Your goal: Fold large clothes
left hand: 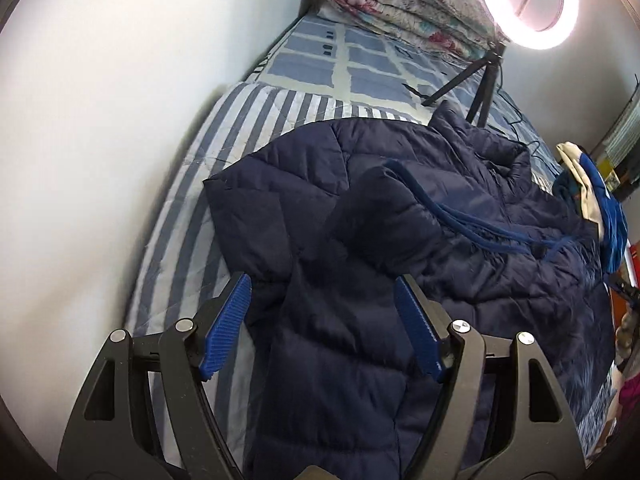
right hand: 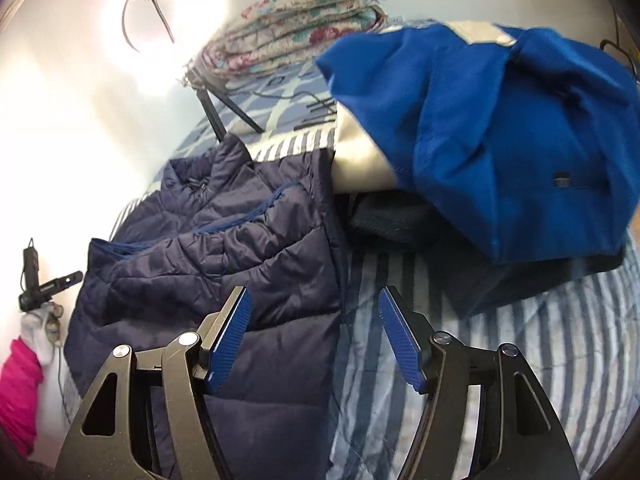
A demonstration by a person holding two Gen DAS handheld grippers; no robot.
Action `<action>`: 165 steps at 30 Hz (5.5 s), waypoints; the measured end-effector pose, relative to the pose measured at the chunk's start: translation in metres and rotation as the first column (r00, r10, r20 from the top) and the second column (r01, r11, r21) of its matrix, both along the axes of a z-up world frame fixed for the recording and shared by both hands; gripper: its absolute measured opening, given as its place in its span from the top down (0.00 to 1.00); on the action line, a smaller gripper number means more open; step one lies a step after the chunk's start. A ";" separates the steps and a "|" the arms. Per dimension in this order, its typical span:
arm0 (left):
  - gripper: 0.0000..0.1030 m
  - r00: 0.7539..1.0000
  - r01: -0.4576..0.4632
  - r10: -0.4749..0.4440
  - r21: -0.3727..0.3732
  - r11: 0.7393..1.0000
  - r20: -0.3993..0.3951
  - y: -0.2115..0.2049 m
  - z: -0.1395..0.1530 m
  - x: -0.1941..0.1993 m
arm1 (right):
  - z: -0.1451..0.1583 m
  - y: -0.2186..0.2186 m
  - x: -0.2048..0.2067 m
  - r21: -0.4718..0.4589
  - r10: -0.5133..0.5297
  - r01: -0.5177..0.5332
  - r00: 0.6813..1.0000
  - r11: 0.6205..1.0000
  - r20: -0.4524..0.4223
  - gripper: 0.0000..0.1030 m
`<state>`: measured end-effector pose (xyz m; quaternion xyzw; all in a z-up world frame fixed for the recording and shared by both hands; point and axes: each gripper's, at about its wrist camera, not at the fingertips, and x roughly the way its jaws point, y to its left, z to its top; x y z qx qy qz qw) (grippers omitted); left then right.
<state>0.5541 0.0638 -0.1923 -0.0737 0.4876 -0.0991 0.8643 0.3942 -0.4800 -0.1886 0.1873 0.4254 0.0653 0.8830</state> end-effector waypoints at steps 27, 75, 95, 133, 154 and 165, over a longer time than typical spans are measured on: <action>1.00 0.982 0.038 -0.072 0.192 0.981 0.172 -0.033 0.036 -0.008 | 0.040 0.043 -0.004 -0.271 0.042 -0.024 0.997 0.962 0.064 0.97; 0.81 0.969 0.052 -0.111 0.255 0.966 0.222 -0.095 0.055 0.068 | 0.058 0.057 0.089 -0.407 -0.025 0.075 0.991 0.910 0.128 0.82; 0.81 0.938 0.297 -0.323 0.191 0.936 0.123 -0.224 0.012 -0.039 | 0.061 0.106 -0.073 -0.221 0.062 -0.030 0.989 0.975 0.136 0.57; 0.81 0.946 0.249 -0.272 0.143 0.958 0.174 -0.231 0.030 -0.029 | -0.054 0.050 -0.107 0.194 -0.445 0.462 0.886 0.865 -0.128 0.40; 0.81 0.951 0.285 -0.289 0.049 0.957 0.112 -0.178 0.071 -0.185 | 0.059 0.127 -0.078 -0.086 -0.276 0.290 0.949 0.953 0.151 0.93; 0.75 0.962 0.241 -0.240 0.005 0.970 0.131 -0.093 0.112 -0.279 | 0.118 0.203 -0.067 -0.233 -0.047 0.122 0.952 0.965 0.304 0.93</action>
